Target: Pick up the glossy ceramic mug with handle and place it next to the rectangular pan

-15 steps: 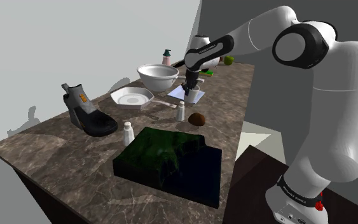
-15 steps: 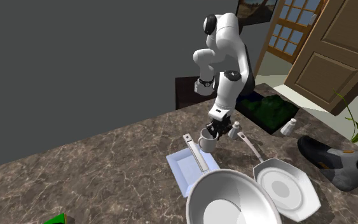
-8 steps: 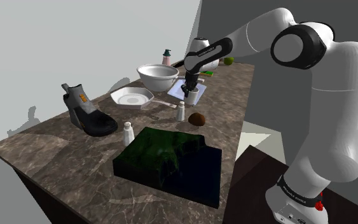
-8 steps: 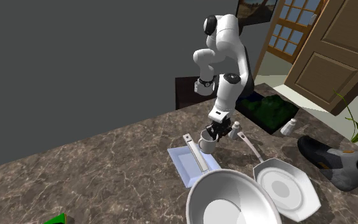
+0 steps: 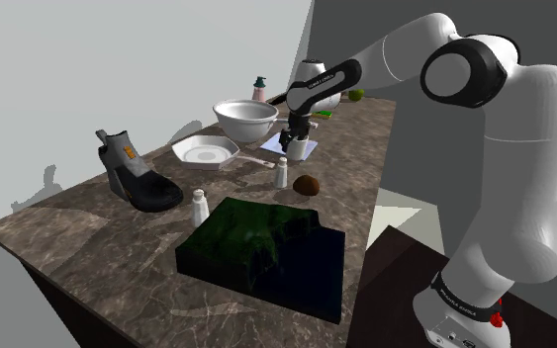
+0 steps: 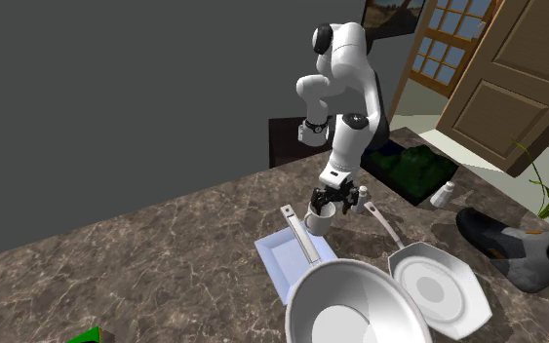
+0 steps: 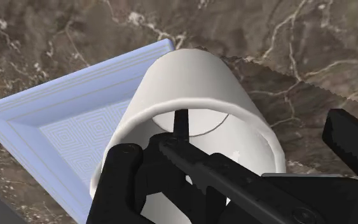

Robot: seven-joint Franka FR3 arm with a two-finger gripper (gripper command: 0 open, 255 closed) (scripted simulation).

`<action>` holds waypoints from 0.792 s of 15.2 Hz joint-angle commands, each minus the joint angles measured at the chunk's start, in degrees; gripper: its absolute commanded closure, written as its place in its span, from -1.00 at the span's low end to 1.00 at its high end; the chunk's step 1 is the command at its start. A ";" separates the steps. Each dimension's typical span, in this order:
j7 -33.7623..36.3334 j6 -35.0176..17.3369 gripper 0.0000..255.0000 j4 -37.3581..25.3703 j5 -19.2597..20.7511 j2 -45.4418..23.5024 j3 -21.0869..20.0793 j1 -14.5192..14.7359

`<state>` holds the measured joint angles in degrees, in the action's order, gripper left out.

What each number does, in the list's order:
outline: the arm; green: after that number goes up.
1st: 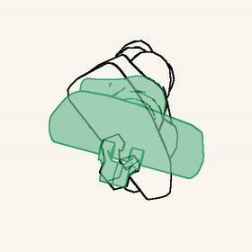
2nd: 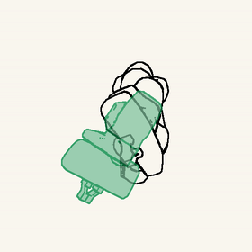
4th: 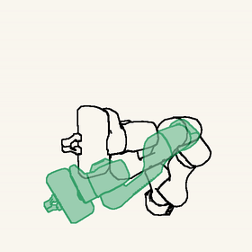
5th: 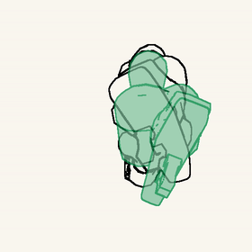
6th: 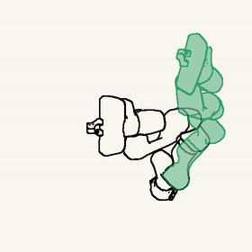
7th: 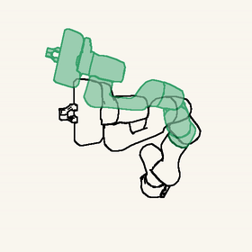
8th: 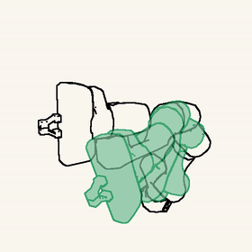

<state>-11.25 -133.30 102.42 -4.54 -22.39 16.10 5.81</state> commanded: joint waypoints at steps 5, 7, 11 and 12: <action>0.96 5.40 -1.00 -1.03 1.56 4.49 0.62 0.84; 0.96 5.40 -1.00 -1.02 1.56 4.50 0.62 0.83; 0.96 5.40 -1.00 -1.03 1.56 4.49 0.62 0.83; 0.96 5.40 -1.00 -1.03 1.56 4.49 0.62 0.83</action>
<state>-10.29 -127.91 101.39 -2.98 -17.90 16.71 6.65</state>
